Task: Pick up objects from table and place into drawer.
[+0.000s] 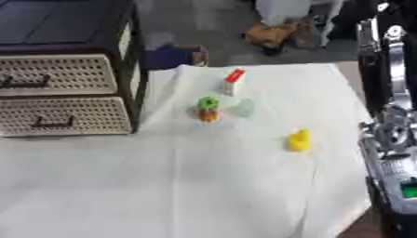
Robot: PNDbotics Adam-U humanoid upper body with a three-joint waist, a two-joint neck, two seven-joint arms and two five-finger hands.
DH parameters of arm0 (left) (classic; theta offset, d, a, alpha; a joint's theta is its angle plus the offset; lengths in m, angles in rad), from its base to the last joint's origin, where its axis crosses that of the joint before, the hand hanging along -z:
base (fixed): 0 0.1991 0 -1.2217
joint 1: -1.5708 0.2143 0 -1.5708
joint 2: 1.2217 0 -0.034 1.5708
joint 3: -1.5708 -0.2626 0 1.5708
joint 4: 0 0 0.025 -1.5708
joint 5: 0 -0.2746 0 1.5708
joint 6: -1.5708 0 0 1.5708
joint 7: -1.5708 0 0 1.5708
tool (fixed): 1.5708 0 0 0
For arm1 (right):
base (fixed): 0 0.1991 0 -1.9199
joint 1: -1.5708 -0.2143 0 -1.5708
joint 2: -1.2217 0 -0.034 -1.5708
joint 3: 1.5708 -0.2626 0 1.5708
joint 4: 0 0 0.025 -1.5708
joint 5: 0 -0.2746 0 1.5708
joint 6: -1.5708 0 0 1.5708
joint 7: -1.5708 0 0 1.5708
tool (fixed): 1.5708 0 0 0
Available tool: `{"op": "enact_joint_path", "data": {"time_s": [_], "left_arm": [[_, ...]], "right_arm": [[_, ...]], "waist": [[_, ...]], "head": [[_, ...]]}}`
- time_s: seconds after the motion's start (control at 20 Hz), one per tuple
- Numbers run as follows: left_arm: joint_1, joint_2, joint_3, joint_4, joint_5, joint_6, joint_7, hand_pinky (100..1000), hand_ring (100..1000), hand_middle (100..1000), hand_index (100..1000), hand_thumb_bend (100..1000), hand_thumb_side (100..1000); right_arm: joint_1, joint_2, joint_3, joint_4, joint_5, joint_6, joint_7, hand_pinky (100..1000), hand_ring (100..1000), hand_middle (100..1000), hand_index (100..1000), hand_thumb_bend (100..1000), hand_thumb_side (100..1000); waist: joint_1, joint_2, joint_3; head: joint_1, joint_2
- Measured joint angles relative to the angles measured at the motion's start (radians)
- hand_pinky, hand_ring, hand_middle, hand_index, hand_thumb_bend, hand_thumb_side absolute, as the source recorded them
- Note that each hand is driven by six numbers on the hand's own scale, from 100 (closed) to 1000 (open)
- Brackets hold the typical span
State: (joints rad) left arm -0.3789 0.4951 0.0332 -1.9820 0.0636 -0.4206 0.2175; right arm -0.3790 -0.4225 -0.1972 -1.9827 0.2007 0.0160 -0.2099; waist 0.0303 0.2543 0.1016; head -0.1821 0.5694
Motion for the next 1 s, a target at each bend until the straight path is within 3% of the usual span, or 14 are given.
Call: {"op": "enact_joint_path", "data": {"time_s": [0.3, 0.5, 0.8, 1.0], "left_arm": [[-0.017, 0.154, -0.019, 0.000, -0.180, 0.012, 0.029, 546, 573, 609, 816, 100, 900], [-0.018, 0.246, -0.034, 0.000, -0.272, 0.011, 0.045, 502, 529, 575, 837, 100, 935], [-0.025, 0.382, -0.059, -0.001, -0.354, 0.032, -0.003, 377, 380, 470, 854, 100, 973], [-0.026, 0.446, -0.067, -0.004, -0.378, 0.050, -0.056, 270, 248, 327, 855, 100, 1000]], "right_arm": [[-0.009, -0.013, -0.001, 0.000, 0.001, 0.000, -0.002, 682, 572, 584, 868, 291, 1000], [-0.017, -0.020, -0.004, 0.000, 0.004, -0.002, -0.006, 682, 572, 584, 868, 292, 1000], [-0.022, -0.031, -0.006, 0.000, 0.010, -0.003, -0.012, 682, 573, 585, 867, 297, 1000], [-0.025, -0.033, -0.006, 0.000, 0.011, -0.003, -0.016, 681, 573, 584, 866, 292, 1000]], "waist": [[0.005, 0.015, -0.002], [0.011, 0.024, -0.003], [0.015, 0.030, -0.005], [0.015, 0.030, -0.009]], "head": [[-0.002, 0.000], [-0.004, 0.000], [-0.005, 0.000], [-0.013, 0.011]]}}
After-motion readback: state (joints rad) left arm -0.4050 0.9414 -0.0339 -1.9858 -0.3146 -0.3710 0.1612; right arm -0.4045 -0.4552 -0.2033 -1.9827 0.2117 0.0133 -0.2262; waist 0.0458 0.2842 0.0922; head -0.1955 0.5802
